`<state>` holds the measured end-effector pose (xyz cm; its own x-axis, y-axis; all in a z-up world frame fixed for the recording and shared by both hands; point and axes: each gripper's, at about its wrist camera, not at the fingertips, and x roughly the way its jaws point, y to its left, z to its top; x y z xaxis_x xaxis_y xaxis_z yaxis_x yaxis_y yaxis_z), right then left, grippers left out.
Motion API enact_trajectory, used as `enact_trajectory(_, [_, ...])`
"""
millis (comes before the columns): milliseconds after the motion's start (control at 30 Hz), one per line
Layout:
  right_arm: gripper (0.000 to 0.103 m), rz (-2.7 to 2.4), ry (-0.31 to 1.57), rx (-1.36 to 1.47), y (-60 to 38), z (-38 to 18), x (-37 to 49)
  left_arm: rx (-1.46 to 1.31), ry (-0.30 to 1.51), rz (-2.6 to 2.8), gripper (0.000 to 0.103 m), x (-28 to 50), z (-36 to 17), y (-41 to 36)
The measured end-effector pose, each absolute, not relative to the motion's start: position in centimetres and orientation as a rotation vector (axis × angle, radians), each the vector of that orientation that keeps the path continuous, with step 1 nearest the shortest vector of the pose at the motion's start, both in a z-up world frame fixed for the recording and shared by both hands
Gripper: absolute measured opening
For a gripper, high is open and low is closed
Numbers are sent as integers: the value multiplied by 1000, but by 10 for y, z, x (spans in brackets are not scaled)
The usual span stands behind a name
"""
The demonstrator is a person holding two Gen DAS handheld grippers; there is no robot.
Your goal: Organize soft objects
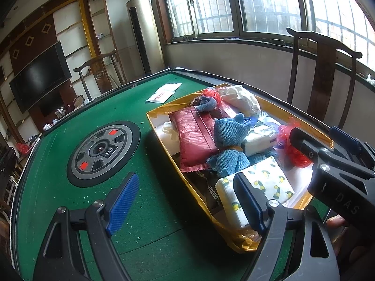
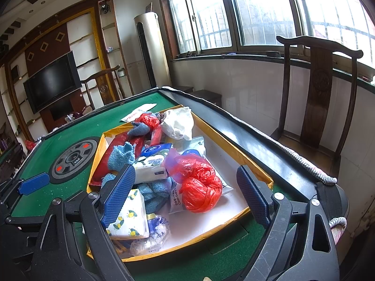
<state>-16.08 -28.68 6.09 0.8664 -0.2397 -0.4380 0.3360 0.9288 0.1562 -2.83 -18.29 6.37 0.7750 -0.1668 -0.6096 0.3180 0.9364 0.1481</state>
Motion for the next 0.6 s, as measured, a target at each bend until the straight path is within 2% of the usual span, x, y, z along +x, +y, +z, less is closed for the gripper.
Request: enact_trajectory(600, [89, -303, 428, 234, -288, 61, -161, 248, 651, -281, 83, -29, 63, -184])
